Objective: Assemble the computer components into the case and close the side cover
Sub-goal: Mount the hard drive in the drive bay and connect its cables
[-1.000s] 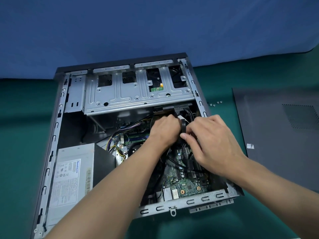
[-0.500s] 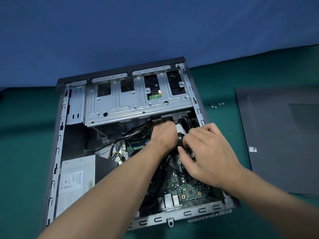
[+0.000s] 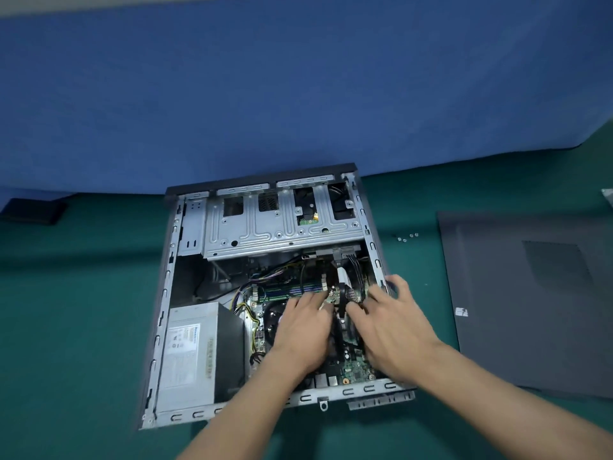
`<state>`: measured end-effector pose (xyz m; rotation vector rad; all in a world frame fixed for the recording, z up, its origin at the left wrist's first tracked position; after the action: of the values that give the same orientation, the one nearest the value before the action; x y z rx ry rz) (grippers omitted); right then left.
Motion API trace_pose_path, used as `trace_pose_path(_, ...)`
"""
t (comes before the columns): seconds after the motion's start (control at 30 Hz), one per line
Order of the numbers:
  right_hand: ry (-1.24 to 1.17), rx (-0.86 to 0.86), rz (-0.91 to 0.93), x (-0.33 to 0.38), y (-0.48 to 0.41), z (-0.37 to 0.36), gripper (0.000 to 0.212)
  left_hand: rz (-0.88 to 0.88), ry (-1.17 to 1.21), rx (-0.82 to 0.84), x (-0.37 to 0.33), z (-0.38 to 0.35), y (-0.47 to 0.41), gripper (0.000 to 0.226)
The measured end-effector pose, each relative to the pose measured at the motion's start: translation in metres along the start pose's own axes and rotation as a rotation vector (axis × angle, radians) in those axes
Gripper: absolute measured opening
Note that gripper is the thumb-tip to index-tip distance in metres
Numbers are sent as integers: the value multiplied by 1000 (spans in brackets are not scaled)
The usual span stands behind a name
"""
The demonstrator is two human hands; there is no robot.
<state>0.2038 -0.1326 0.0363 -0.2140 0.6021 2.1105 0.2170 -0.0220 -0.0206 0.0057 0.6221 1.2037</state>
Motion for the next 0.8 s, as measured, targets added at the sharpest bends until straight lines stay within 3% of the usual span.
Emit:
trace_pose_path(0.07, -230, -43, -76, -11, 0, 10, 25, 67, 152, 7, 1, 1, 18, 50)
trace_pose_path(0.17, -786, -95, -287, -34, -5, 25, 5, 135, 386, -152, -9, 18, 35, 29)
trace_pose_path(0.23, -1135, -105, -429, -41, -9, 31, 14, 170, 691, -217, -18, 33, 44, 44)
trace_pose_path(0.33, -1608, -54, -602, -38, -17, 35, 15, 218, 1217, -104, -38, 43, 51, 56)
trace_pose_path(0.4, -1826, 4, -674, -32, -22, 36, 17, 234, 1398, -47, -45, 47, 52, 53)
trace_pose_path(0.47, -1943, 49, -729, -29, -24, 40, 15, 207, 1357, -115, -43, 57, 53, 44)
trace_pose_path(0.57, -2079, 77, -754, -27, -18, 45, 12, 178, 846, -357, -31, 79, 56, 34)
trace_pose_path(0.63, -2180, 83, -711, -22, -12, 50, 11, 162, 653, -439, -26, 89, 57, 25)
trace_pose_path(0.73, -2284, -61, -658, -16, -5, 55, 21, 135, 710, -446, -22, 103, 55, 21)
trace_pose_path(0.8, -2040, -157, -683, -12, 6, 55, 36, 158, 936, -428, -17, 112, 52, 22)
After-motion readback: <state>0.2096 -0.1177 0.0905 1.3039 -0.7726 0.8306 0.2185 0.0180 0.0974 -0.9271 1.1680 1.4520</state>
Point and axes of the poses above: each hand's wrist, its own y-axis away from the middle knuckle, its own z-axis out of the back of the hand, x = y × z, the point moved 6 cm from there along -y, towards the middle knuckle, and after that the axes turned 15 degrees about y, right-handed, at the moved point
